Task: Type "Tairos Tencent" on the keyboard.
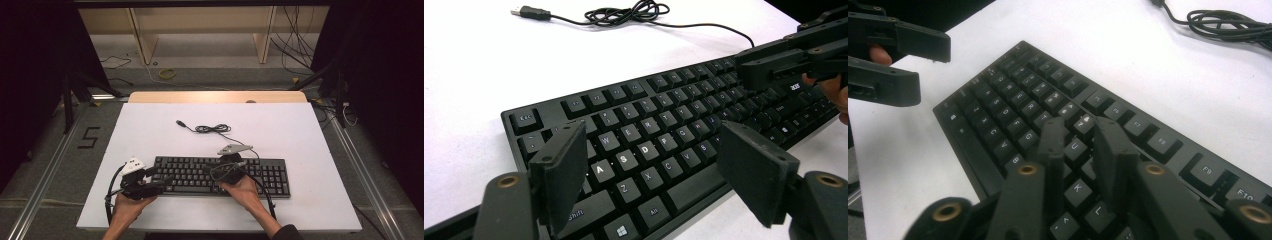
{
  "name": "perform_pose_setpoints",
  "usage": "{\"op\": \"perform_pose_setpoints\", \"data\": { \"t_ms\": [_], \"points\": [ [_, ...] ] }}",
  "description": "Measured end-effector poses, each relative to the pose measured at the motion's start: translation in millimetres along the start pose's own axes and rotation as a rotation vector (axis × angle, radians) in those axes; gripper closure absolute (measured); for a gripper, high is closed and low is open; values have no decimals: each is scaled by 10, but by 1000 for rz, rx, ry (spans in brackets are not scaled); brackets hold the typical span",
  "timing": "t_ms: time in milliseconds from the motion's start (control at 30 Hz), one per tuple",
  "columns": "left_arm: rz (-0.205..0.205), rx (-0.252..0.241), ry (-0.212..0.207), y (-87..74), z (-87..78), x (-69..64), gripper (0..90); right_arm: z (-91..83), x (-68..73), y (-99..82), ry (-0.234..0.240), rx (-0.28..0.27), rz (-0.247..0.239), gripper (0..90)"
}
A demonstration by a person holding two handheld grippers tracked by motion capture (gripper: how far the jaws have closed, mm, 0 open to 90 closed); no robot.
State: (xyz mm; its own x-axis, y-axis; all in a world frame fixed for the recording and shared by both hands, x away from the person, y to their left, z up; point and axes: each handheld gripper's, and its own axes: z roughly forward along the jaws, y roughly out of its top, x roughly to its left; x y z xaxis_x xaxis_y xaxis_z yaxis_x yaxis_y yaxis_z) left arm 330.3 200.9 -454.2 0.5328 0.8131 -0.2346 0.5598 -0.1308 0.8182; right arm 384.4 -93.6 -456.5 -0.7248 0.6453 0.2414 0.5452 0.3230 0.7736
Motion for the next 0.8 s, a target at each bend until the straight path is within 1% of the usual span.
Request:
{"op": "perform_pose_setpoints", "data": {
  "t_ms": [100,167,267,367,600,667,800],
  "points": [
    [2,0,1,4,7,2,278,-27,-9,-22,6,-3,3,692],
    [1,0,1,6,12,-1,279,-45,-17,-37,8,-6,1,686],
    [2,2,1,11,19,-4,280,-75,-28,-55,19,-17,3,653],
    [5,1,1,15,29,-8,280,-106,-30,-65,19,-24,6,624],
    [-2,4,3,26,54,-5,280,-193,-35,-86,34,-49,6,557],
    [2,7,3,33,61,3,280,-220,-41,-97,39,-56,9,543],
    [-4,5,6,46,77,12,282,-267,-45,-120,40,-67,12,510]
  ]
}}
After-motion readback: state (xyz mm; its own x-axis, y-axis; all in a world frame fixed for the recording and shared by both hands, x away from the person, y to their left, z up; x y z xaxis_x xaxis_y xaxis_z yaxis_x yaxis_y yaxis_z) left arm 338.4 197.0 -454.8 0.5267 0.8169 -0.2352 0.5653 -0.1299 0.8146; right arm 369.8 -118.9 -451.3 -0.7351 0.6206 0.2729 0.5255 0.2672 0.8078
